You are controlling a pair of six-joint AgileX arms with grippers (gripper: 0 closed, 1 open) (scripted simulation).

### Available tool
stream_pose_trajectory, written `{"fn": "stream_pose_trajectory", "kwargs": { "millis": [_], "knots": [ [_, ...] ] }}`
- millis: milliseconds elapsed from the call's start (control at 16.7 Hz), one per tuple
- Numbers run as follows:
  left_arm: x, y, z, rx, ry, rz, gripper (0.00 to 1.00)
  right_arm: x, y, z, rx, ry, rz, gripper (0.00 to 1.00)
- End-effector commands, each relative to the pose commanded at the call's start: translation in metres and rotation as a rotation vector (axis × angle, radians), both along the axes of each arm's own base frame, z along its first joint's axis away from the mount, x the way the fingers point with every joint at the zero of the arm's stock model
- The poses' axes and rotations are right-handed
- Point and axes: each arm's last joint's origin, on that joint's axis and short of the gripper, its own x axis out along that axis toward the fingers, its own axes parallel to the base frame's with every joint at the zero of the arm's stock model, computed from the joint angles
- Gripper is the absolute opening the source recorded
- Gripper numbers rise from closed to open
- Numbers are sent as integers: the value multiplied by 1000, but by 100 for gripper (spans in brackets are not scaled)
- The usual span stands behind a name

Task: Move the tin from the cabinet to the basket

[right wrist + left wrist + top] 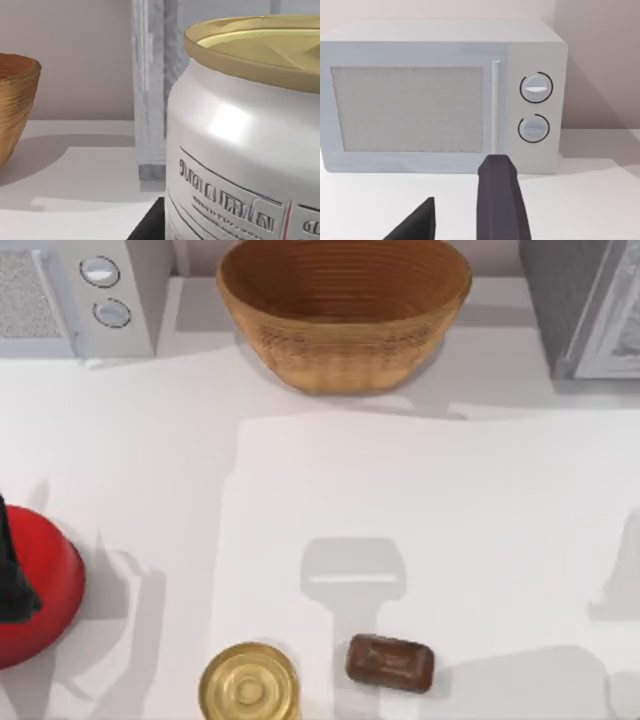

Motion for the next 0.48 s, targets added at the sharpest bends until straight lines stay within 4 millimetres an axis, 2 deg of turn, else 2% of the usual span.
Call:
{"fn": "stream_pose_trajectory", "kwargs": {
  "millis": [180,360,480],
  "knots": [
    [0,0,0,0,0,0,100,2,2,27,0,-32,-9,0],
    [0,0,0,0,0,0,100,12,8,74,3,-66,-17,0],
    [0,0,0,0,0,0,100,30,15,110,6,-77,-20,0]
  ]
}}
